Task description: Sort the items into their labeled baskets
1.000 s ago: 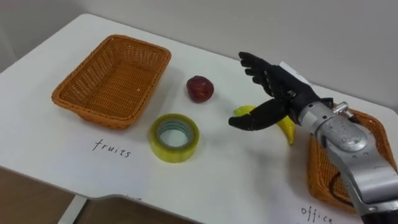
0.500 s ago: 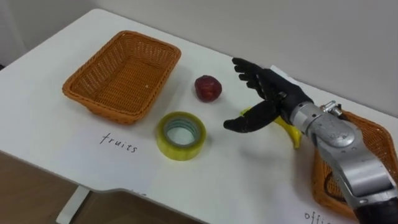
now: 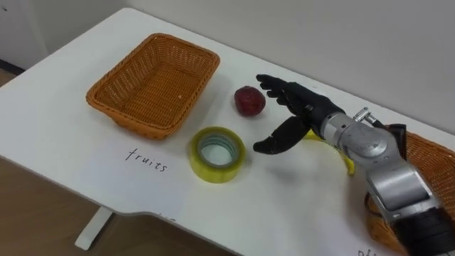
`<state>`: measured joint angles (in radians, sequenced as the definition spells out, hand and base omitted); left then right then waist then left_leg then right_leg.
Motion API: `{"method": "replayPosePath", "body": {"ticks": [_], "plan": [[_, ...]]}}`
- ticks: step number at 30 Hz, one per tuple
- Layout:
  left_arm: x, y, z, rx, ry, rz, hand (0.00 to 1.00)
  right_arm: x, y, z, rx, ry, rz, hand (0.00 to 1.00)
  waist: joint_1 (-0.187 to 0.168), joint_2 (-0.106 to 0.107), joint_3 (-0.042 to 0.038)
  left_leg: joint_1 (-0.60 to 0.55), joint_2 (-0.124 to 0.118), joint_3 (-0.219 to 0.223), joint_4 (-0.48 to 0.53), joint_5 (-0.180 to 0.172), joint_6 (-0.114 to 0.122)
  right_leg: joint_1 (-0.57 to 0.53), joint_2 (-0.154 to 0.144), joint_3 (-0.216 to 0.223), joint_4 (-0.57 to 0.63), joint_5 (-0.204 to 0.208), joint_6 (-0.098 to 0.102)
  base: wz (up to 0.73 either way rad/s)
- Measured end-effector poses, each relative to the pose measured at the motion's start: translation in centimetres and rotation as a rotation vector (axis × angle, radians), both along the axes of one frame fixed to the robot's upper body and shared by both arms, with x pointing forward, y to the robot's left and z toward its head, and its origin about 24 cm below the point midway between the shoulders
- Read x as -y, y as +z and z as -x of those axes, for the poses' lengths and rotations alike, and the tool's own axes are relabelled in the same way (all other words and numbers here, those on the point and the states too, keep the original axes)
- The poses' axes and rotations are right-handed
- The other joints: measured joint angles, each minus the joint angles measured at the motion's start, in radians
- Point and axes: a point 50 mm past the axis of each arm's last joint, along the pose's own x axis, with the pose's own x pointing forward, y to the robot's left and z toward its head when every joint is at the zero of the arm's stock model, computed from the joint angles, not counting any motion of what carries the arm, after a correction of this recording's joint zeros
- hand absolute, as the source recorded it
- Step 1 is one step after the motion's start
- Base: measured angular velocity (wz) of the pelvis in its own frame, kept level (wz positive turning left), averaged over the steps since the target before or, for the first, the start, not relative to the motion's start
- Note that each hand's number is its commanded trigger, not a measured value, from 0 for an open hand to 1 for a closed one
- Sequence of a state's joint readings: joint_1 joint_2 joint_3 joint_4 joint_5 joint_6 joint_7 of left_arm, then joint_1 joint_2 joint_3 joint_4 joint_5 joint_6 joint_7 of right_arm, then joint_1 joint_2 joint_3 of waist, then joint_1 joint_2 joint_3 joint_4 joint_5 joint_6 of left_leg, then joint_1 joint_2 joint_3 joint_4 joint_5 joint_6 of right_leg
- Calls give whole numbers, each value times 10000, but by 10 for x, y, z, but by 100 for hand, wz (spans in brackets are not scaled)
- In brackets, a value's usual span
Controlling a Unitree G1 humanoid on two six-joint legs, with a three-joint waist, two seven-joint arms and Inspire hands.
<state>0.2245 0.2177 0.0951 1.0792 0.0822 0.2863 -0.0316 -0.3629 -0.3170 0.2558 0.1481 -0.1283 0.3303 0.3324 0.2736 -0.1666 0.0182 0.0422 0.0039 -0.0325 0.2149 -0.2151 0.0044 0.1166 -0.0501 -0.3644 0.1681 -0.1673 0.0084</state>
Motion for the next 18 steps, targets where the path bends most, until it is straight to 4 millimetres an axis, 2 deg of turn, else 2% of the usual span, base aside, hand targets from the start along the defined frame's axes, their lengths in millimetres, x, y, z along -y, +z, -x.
{"method": "replayPosePath", "body": {"ticks": [9,18], "plan": [[0,0,2,-201,77,-213,0,1,-3,0,-302,-160,54,0,316,-68,-83,35,5,2,-19,1,1,34,0,-19,-8,0,0,0],[0,0,3,-268,86,-258,0,-2,-4,-5,-357,-442,-101,0,327,-48,-77,30,2,-18,58,4,0,89,-8,-61,-4,0,0,0]]}}
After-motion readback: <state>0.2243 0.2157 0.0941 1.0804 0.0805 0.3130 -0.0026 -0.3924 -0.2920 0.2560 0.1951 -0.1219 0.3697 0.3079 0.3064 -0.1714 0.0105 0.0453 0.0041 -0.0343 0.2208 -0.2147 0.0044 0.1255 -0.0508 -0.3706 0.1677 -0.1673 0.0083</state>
